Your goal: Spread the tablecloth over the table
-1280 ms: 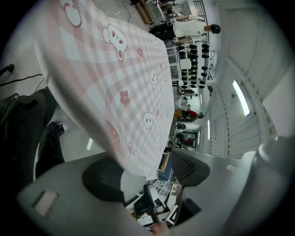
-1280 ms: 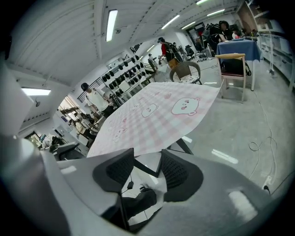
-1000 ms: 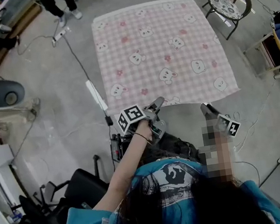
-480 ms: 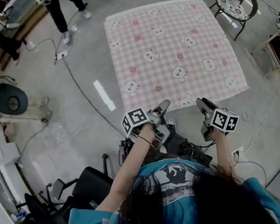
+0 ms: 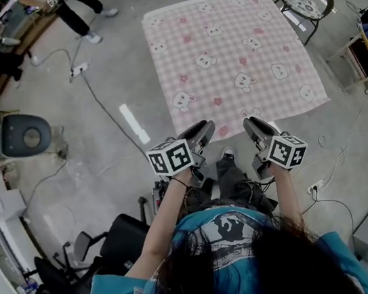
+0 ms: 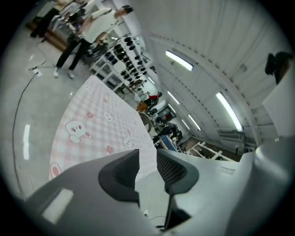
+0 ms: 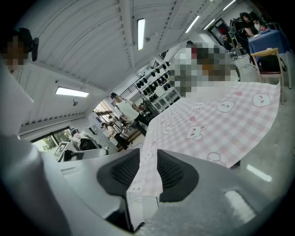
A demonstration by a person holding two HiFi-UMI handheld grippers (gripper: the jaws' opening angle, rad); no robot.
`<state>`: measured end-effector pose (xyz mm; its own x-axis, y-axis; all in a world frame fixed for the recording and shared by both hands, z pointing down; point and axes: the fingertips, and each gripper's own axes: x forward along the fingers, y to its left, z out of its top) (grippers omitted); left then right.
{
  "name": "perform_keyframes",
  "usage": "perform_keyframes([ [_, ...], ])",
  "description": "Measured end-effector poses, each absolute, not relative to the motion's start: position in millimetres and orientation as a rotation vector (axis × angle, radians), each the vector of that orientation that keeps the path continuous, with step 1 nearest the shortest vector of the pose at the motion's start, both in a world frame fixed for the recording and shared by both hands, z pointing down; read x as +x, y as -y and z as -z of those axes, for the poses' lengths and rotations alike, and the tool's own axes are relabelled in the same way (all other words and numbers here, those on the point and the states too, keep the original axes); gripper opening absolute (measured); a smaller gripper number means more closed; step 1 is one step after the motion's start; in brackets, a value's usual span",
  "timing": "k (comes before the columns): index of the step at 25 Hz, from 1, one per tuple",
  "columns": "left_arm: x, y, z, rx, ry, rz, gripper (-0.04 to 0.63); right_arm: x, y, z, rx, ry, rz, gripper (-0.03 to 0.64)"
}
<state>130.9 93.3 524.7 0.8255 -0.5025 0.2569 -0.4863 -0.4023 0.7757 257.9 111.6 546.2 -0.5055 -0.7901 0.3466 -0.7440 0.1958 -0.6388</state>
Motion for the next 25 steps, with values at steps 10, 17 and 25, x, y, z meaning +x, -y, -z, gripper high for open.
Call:
perform_keyframes([
  [10, 89.4, -106.9, -487.4, 2.490, 0.709, -0.060, 0.073, 187.6, -126.7, -492.5, -1.446, -2.543, 0.980, 0.103],
  [17, 65.2, -115.4, -471.6, 2.632, 0.743, -0.073, 0.017, 158.8, -138.8, -481.8, -1.456, -2.628, 0.849, 0.030],
  [25, 62.6, -120.6, -466.5, 2.711, 0.749, -0.142, 0.012, 150.2, -141.0, -473.2, -1.445, -2.647, 0.777, -0.008],
])
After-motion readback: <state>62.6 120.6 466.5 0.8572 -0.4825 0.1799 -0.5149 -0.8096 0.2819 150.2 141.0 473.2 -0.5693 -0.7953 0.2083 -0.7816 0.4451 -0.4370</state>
